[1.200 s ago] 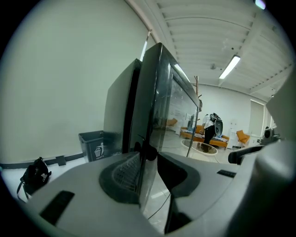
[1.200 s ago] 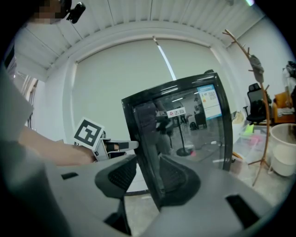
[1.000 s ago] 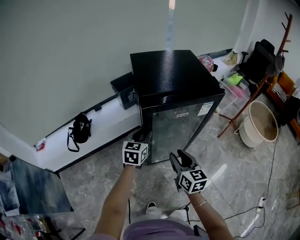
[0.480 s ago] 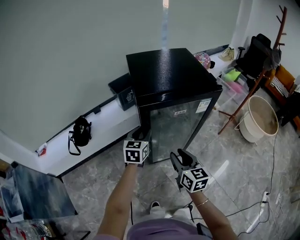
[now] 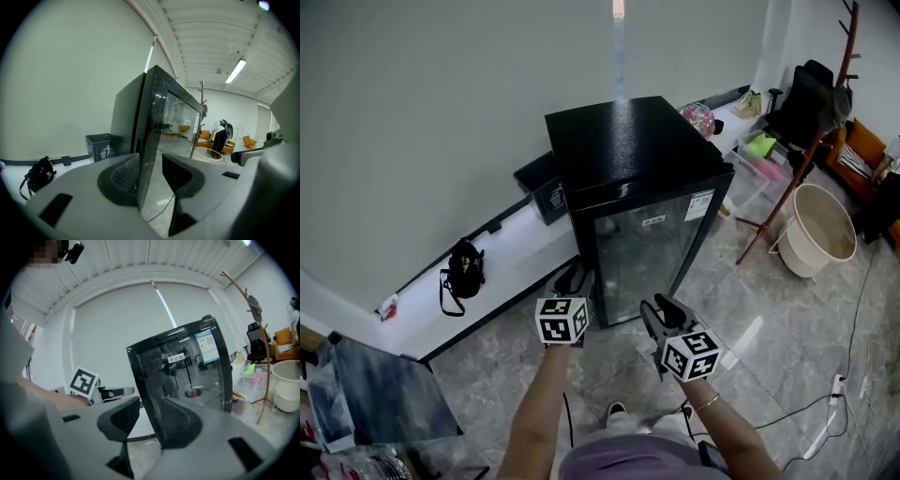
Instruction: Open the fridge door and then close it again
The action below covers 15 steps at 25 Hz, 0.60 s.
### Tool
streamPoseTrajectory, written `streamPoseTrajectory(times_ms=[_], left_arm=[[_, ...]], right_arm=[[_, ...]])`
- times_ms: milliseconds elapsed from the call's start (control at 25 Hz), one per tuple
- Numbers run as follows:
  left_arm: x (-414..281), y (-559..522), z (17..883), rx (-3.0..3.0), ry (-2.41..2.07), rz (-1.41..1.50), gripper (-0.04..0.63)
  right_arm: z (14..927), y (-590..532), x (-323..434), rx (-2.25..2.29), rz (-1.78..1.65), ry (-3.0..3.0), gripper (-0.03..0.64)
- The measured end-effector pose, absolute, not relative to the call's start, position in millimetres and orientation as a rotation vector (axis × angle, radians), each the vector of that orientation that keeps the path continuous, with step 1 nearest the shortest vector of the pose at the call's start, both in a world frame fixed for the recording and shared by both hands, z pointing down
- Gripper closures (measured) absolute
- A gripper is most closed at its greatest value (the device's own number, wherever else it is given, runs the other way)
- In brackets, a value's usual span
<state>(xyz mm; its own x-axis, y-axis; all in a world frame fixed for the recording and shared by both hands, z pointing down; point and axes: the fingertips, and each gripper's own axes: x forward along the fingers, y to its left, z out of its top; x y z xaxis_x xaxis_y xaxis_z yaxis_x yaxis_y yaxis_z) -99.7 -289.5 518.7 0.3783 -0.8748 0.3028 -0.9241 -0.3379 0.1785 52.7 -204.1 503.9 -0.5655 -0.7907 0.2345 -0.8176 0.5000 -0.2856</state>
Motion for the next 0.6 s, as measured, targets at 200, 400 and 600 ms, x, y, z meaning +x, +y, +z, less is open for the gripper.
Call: streamPoseTrajectory(times_ms=[200,400,600], left_arm=[[-101.5,-259.2,521.7,2.324,-1.589,0.228,0.468],[-109.7,-230.5,517.6,2.317,-1.634,0.229,0.505],[-109.6,-206.3,506.6,2.337,-1.668,0.221,0.556]], right_arm=[[498.6,-194.3,52.5,1.424,0.567,-2.677,0.480],[491.4,-183.8,46.0,1.399,0.547,-2.702,0.490],[480.3,-172.8,43.5,1.390,0.490,-2.724,0.514]])
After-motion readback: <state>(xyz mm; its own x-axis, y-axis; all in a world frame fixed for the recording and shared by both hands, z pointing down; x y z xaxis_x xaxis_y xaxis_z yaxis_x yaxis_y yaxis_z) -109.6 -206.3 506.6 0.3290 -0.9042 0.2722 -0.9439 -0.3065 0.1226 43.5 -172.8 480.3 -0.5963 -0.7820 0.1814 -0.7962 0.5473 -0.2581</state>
